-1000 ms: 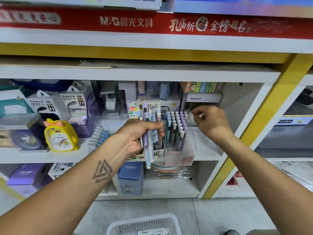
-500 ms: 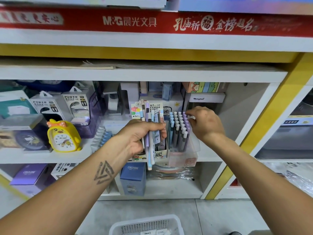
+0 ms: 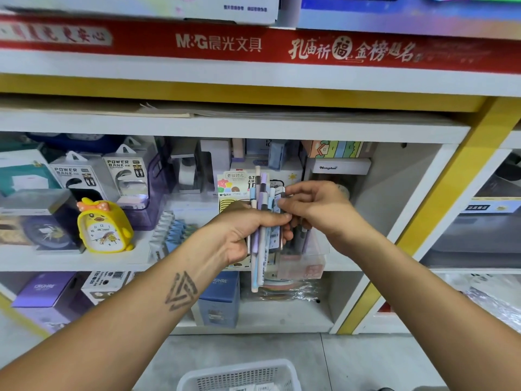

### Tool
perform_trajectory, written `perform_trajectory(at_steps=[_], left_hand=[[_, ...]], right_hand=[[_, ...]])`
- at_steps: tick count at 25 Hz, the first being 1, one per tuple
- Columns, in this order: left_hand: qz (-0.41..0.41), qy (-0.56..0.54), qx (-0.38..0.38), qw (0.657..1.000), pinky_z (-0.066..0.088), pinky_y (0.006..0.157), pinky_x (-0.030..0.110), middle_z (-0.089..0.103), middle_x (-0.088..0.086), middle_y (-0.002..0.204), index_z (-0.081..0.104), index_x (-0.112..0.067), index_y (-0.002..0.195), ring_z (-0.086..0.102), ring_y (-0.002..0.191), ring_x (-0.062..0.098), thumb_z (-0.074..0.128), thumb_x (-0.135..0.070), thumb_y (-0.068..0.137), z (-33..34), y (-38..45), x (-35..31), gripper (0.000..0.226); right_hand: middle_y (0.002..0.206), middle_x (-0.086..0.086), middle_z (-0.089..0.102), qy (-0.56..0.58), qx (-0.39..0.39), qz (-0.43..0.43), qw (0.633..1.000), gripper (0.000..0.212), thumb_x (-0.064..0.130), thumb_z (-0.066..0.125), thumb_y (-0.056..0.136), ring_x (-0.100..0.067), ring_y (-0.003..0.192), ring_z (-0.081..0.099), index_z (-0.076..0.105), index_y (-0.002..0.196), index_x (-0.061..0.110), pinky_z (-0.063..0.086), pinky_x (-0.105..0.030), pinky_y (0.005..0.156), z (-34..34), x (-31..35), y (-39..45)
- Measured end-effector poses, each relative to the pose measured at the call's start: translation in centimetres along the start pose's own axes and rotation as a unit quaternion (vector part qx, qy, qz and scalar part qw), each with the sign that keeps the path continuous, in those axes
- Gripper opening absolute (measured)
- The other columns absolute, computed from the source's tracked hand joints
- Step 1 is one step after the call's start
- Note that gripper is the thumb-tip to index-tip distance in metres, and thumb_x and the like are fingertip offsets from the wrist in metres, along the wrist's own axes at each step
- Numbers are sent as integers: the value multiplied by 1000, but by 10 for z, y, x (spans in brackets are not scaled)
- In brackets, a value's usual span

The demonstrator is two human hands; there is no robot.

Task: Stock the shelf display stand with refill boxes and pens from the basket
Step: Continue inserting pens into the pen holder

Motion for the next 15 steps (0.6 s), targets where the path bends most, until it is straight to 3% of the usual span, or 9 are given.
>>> perform_trajectory(at_steps=[2, 6, 10, 13, 15], left_hand=[[-6, -11, 7, 1000, 60, 60, 36, 74, 22, 90, 72, 4, 95, 74, 72, 31, 73, 7, 71, 1, 0, 1, 25], [-18, -43, 33, 998, 61, 66, 42, 72, 27, 100, 69, 6, 103, 74, 85, 38, 56, 18, 79, 0, -1, -1, 30], [-30, -52, 47, 997, 61, 68, 46, 71, 28, 105, 68, 5, 107, 73, 89, 40, 54, 19, 81, 1, -4, -1, 33], [-34, -60, -13, 998, 61, 75, 47, 71, 26, 107, 67, 8, 106, 72, 94, 38, 57, 17, 82, -7, -1, -4, 28], [-32, -77, -42, 996, 62, 68, 46, 71, 28, 97, 65, 10, 95, 73, 84, 37, 55, 17, 83, -14, 0, -7, 17]], right_hand=[[74, -16, 68, 30, -20, 20, 999, 18, 2, 76, 84, -14, 50, 57, 67, 100, 3, 41, -24, 46, -3, 0, 0], [63, -5, 67, 50, -21, 16, 998, 27, -6, 71, 84, -14, 50, 56, 66, 110, 4, 45, -23, 47, -6, 3, 1], [59, -5, 64, 28, -27, 12, 999, 25, -10, 64, 84, -14, 46, 53, 68, 106, 2, 42, -27, 46, -7, 7, 2], [61, -10, 64, 40, -81, 4, 996, 15, -7, 61, 86, -16, 42, 52, 65, 100, -4, 39, -29, 44, -12, 9, 4], [57, -7, 65, 61, -133, -16, 989, 11, -5, 60, 88, -17, 40, 51, 63, 98, -3, 39, -26, 39, -21, 11, 6]])
Point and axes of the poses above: each hand's wrist, its own y-axis towards the middle knuckle, its own z-axis out of the palm, x = y × z, the point moved 3 cm from there along y, towards the middle knuckle
